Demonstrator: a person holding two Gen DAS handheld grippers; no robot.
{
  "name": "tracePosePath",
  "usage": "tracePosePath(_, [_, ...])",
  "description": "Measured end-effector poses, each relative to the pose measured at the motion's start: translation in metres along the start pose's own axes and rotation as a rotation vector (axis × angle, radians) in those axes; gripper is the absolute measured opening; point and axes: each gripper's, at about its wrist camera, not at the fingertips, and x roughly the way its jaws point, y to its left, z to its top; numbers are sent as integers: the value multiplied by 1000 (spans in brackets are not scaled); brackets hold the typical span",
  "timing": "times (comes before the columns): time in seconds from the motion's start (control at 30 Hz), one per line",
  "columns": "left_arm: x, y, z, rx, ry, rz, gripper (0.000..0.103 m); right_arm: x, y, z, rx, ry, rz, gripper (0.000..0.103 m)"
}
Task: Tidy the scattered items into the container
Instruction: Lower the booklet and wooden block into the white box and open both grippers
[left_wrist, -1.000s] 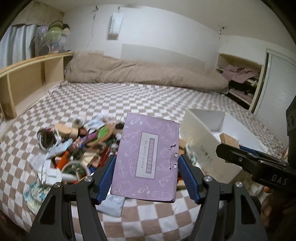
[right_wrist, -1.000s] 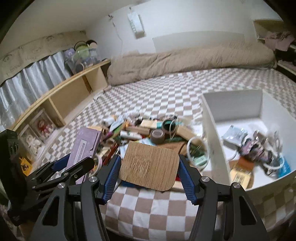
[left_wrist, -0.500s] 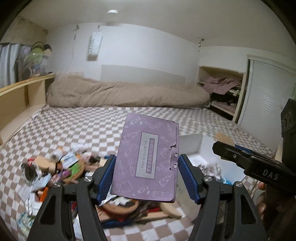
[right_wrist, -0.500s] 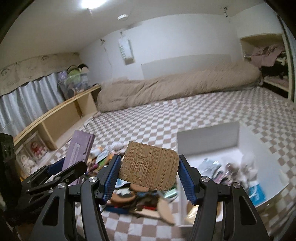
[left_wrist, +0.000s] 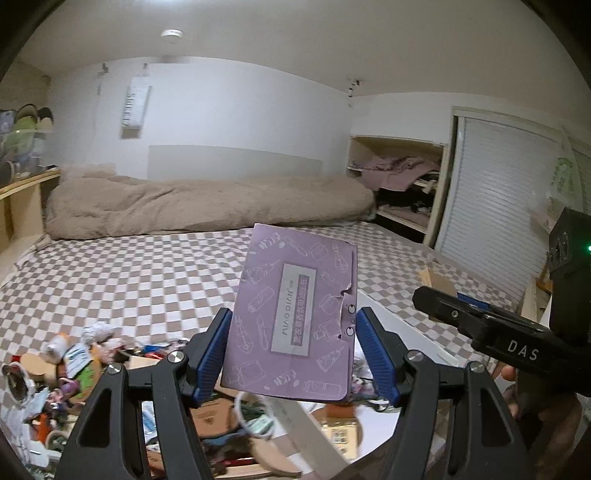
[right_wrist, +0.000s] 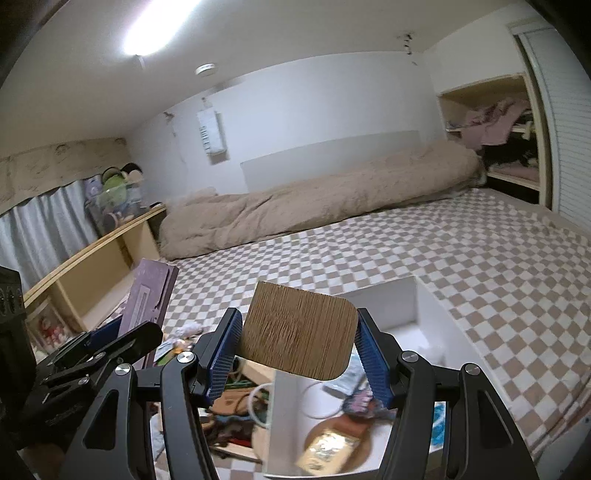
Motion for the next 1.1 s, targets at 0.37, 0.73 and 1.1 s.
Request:
tracePosePath(0.37, [55,-25,-16,1,114,-65,68,25,-58,-22,80,94,-61,62])
tracePosePath(0.73, [94,-38,-39,-1,216,-75,68,53,-105,-46,166,194,-120,62])
tracePosePath(1.1, [117,-43,-52,1,268,-80,68,58,-122,-50,225,207,-185,94])
